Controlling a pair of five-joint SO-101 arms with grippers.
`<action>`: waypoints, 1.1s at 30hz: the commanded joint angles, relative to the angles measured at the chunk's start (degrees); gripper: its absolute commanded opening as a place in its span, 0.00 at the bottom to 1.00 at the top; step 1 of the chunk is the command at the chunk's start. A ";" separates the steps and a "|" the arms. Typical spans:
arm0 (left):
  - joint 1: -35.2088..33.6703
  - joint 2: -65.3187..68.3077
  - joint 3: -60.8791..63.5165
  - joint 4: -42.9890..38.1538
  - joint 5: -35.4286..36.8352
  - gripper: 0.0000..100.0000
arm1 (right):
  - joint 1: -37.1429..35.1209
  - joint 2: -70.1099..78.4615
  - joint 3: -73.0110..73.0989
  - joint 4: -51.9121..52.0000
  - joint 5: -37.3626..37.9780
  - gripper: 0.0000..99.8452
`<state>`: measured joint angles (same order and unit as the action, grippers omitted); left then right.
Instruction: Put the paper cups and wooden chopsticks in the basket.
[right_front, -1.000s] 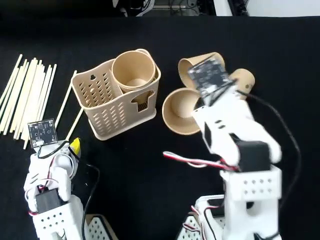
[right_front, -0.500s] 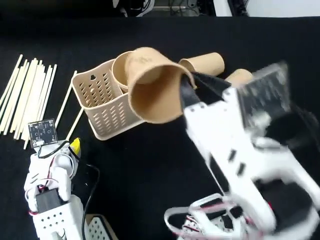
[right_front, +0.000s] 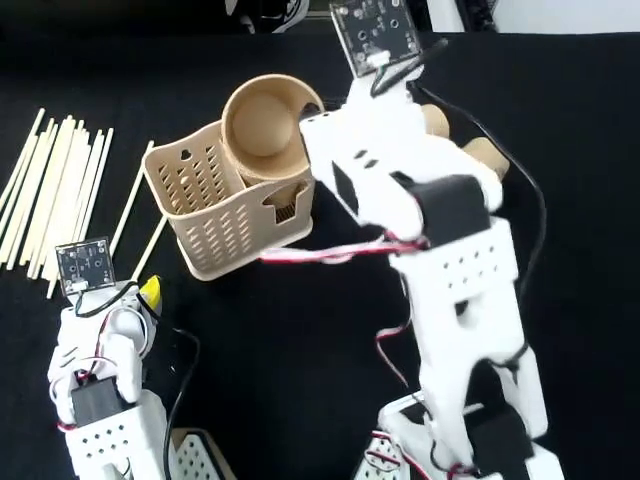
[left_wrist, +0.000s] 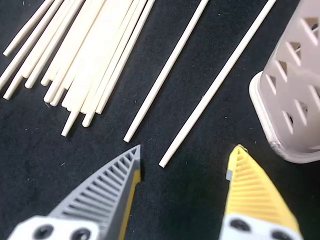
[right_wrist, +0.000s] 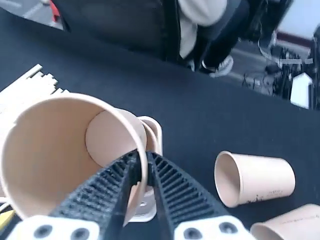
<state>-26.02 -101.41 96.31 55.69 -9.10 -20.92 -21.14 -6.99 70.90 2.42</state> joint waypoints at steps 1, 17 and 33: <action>0.40 -0.18 0.75 -1.49 -0.35 0.28 | 1.58 1.19 -2.95 0.18 -0.44 0.01; 0.40 -0.18 0.75 -1.49 -0.35 0.28 | -2.46 0.84 -4.18 0.35 5.10 0.30; 0.40 -0.18 0.75 -1.49 -0.53 0.28 | 4.92 11.12 -14.29 -1.05 5.71 0.30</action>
<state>-26.02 -101.41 96.31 55.69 -9.10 -21.98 -13.32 -17.54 71.78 7.43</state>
